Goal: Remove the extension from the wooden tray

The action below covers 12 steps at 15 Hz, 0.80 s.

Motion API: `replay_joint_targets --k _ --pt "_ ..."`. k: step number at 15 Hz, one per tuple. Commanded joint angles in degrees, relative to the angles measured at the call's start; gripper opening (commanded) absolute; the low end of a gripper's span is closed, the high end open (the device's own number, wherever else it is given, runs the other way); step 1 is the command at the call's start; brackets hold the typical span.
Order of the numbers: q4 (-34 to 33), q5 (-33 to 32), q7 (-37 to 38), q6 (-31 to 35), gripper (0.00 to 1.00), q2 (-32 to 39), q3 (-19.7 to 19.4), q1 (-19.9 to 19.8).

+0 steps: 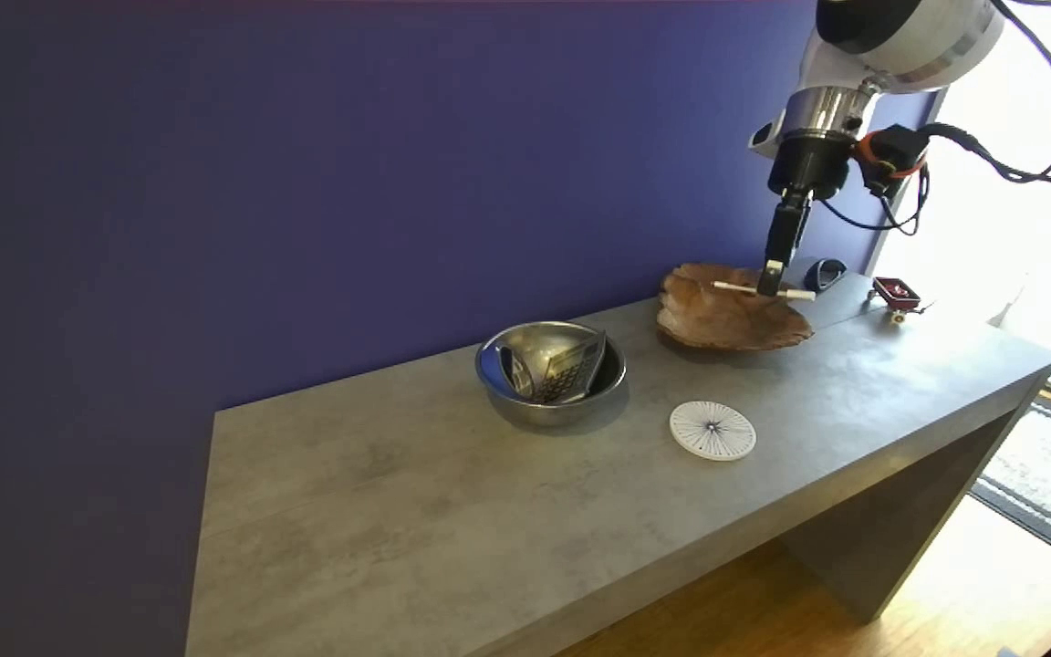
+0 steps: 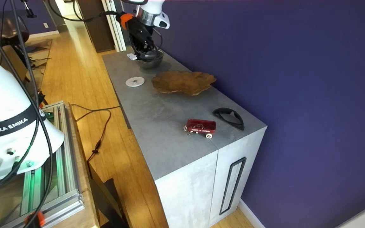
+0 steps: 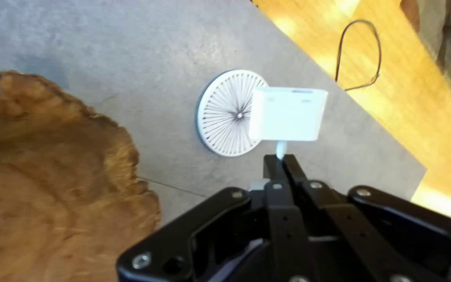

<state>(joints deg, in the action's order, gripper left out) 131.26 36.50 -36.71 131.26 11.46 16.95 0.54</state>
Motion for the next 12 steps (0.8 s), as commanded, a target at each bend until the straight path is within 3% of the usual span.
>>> replay_joint_targets --k 1,4,6,8,12 --pt "1.54 1.22 -7.04 -2.13 0.01 -0.76 1.0 3.81" --pt "1.74 -0.27 -5.38 -1.47 0.01 -0.31 1.6 7.48" --pt "0.85 0.26 -4.32 -1.09 0.04 0.33 0.74 7.88" --pt "0.85 0.24 -4.28 -1.07 0.01 0.34 0.54 7.95" --pt "3.46 5.13 -11.38 8.83 0.01 -0.16 2.51 8.86"
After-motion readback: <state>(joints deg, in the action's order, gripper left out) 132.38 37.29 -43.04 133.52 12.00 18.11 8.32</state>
